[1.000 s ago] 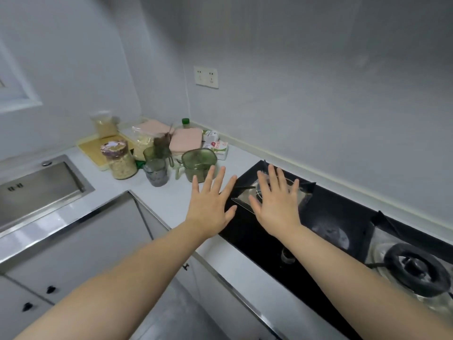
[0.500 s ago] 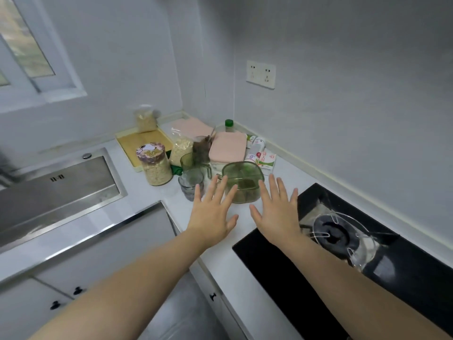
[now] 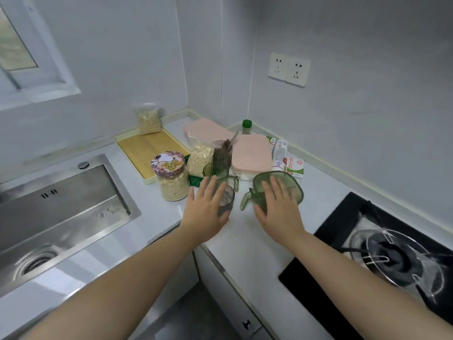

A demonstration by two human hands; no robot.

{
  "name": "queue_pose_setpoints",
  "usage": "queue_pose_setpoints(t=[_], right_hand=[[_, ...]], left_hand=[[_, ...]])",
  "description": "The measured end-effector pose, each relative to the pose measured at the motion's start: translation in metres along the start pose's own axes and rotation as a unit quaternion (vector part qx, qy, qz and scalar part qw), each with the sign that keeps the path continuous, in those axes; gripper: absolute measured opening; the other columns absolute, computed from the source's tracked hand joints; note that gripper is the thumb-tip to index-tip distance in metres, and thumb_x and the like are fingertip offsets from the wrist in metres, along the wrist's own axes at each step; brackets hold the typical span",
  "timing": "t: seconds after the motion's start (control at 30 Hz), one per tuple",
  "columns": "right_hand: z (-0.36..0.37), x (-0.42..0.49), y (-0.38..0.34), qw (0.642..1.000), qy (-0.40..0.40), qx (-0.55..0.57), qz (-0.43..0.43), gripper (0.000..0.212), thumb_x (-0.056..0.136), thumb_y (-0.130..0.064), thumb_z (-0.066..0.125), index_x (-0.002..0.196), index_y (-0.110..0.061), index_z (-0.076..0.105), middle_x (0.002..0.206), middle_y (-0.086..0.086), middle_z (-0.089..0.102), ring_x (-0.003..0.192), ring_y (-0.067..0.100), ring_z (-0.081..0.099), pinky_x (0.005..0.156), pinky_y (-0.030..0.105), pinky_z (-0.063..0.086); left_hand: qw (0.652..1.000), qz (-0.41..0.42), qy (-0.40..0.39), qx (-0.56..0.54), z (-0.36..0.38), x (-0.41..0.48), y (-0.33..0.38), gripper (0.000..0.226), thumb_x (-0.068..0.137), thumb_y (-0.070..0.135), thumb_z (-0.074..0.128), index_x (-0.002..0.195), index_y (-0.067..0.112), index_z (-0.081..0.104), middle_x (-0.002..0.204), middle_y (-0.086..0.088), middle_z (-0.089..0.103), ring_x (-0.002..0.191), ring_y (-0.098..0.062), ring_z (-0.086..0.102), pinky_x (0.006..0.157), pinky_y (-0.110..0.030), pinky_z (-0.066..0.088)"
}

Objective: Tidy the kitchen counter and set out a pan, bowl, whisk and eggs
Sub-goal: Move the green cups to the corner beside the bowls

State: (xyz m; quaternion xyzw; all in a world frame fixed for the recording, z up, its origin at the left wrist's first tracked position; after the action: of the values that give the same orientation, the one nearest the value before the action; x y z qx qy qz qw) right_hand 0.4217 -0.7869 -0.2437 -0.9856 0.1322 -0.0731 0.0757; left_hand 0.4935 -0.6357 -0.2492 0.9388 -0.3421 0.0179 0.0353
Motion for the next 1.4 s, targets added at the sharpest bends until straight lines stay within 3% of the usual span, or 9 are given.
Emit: queue_pose_setpoints(t=[0.07,0.17,0.33,0.57,0.7,0.9,1.1,1.27,1.4], right_hand=[[0.004,0.012,-0.016,0.999,0.002,0.039,-0.004,0.078,0.085,-0.056,0.015,0.148,-0.011,0.027,0.157,0.011,0.020,0.146,0.025,0.014,0.119,0.043,0.010],[0.014,0.027,-0.036,0.995,-0.015,0.094,0.008,0.064,0.095,-0.040,0.044,0.148,-0.010,0.026,0.155,0.010,0.023,0.144,0.023,0.019,0.117,0.034,0.013],[0.042,0.046,-0.052,0.962,-0.083,0.242,0.092,0.082,0.085,-0.034,0.068,0.149,-0.013,0.022,0.152,0.004,0.031,0.140,0.017,0.028,0.110,0.022,0.022],[0.081,0.077,-0.059,0.944,-0.155,0.244,0.162,0.120,0.045,-0.065,0.076,0.143,-0.014,0.029,0.135,-0.002,0.042,0.127,0.015,0.043,0.107,0.034,0.039],[0.090,0.087,-0.073,0.952,-0.170,0.218,0.133,0.110,0.053,-0.056,0.083,0.140,-0.014,0.031,0.130,0.001,0.043,0.121,0.017,0.047,0.101,0.029,0.043],[0.088,0.087,-0.077,0.959,-0.152,0.206,0.122,0.096,0.065,-0.048,0.079,0.140,-0.012,0.030,0.127,0.003,0.038,0.118,0.019,0.048,0.098,0.023,0.039],[0.057,0.086,-0.068,0.958,-0.143,0.220,0.120,0.096,0.062,-0.042,0.081,0.139,-0.013,0.032,0.124,0.002,0.038,0.115,0.018,0.051,0.097,0.024,0.042],[0.022,0.090,-0.053,0.957,-0.115,0.240,0.118,0.091,0.057,-0.039,0.083,0.132,-0.017,0.037,0.122,0.000,0.039,0.113,0.014,0.047,0.097,0.022,0.041],[0.004,0.092,-0.037,0.956,-0.088,0.245,0.134,0.093,0.059,-0.036,0.084,0.136,-0.016,0.035,0.127,0.000,0.039,0.109,0.011,0.046,0.089,0.016,0.037]], left_hand=[[0.999,0.013,-0.011,-0.035,0.005,0.010,-0.025,0.075,0.095,0.055,0.034,0.152,0.022,-0.001,0.160,-0.003,-0.003,0.147,-0.023,-0.006,0.119,-0.047,0.005],[0.991,0.035,-0.060,-0.112,0.019,0.023,-0.053,0.077,0.094,0.046,0.046,0.152,0.021,0.002,0.158,-0.002,0.014,0.144,-0.024,0.019,0.115,-0.041,0.025],[0.945,0.024,-0.190,-0.264,0.049,0.035,-0.072,0.081,0.091,0.022,0.059,0.152,0.018,0.005,0.154,-0.006,0.028,0.135,-0.022,0.037,0.109,-0.032,0.034],[0.773,-0.130,-0.203,-0.587,0.057,0.051,-0.080,0.059,0.090,-0.016,0.042,0.144,0.000,0.026,0.141,-0.018,0.044,0.115,-0.027,0.051,0.078,-0.020,0.040],[0.737,-0.166,-0.199,-0.624,0.069,0.055,-0.086,0.059,0.088,-0.021,0.035,0.143,-0.001,0.029,0.138,-0.021,0.047,0.108,-0.028,0.054,0.062,-0.017,0.044],[0.760,-0.152,-0.231,-0.589,0.083,0.063,-0.096,0.055,0.086,-0.016,0.036,0.137,0.004,0.041,0.123,-0.011,0.059,0.091,-0.014,0.060,0.067,-0.022,0.040],[0.876,-0.081,-0.134,-0.456,0.061,0.082,-0.100,0.050,0.088,-0.004,0.040,0.135,0.009,0.048,0.120,-0.004,0.064,0.110,-0.016,0.059,0.092,-0.025,0.045],[0.932,-0.022,0.009,-0.362,0.024,0.106,-0.093,0.051,0.088,0.003,0.049,0.138,0.013,0.047,0.140,0.000,0.045,0.129,-0.017,0.042,0.107,-0.030,0.035],[0.960,0.004,-0.018,-0.281,0.023,0.126,-0.078,0.069,0.086,0.015,0.059,0.148,0.017,0.029,0.156,-0.003,0.021,0.144,-0.024,0.017,0.117,-0.041,0.022]])
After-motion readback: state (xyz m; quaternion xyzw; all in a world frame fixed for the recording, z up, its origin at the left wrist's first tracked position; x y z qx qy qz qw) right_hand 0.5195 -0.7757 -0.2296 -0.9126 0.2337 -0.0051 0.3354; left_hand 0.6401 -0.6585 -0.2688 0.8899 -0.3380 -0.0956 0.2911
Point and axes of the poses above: each hand's wrist, its own x-axis towards the middle knuckle, its own z-axis out of the palm, y = z × x, the point moved 9 cm from there along x, towards the middle knuckle
